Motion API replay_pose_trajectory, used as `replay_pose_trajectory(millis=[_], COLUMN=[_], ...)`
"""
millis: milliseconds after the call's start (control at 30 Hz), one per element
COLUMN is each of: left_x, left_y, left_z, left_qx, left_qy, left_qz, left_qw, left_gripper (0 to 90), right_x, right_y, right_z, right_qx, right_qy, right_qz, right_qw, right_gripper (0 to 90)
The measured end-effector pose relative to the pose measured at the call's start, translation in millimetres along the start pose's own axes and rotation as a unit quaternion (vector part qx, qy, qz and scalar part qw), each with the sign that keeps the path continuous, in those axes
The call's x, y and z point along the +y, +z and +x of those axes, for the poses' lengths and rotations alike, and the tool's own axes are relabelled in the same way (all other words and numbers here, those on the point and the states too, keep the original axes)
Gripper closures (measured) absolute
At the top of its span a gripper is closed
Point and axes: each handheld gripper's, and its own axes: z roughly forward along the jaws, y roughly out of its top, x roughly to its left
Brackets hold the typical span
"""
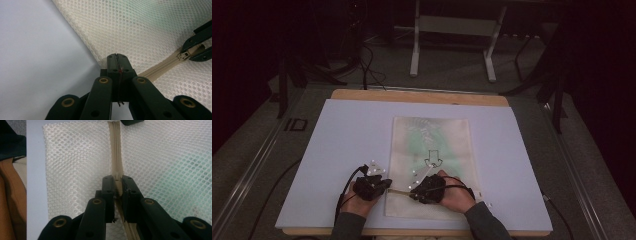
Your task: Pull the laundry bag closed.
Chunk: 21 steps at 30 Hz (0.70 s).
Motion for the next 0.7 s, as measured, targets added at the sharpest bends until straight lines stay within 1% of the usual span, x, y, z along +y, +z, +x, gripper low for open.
replay_pose_trajectory(millis=[200,300,400,533,700], left_x=[0.0,0.0,0.0,0.0,0.1], left_y=[0.0,0.0,0.0,0.0,-0.2], left_z=[-0.2,-0.1,-0.2,-0.5,0.0], left_qx=[0.001,0.001,0.001,0.001,0.001], left_qy=[0.0,0.001,-0.001,-0.001,0.001], left_qz=[0.0,0.0,0.0,0.0,0.002], left_qw=[1.0,1.0,1.0,1.0,1.0], left_gripper=[89.5,89.6,89.5,89.5,89.6], right_x=[-2.5,-4.4,-5.9,-5.6,-9.6], right_y=[-2.6,-1.7,-1.8,-2.3,-5.6], right_z=[-0.3,0.2,-0.1,0.2,-0.9], right_qx=[0.0,0.002,0.003,0.001,0.0], right_qy=[0.003,0.001,0.004,0.001,0.005], right_qz=[0.0,0.005,0.001,0.004,0.004], right_qw=[1.0,1.0,1.0,1.0,1.0], right_gripper=[82.3,82.2,82.2,82.3,82.2])
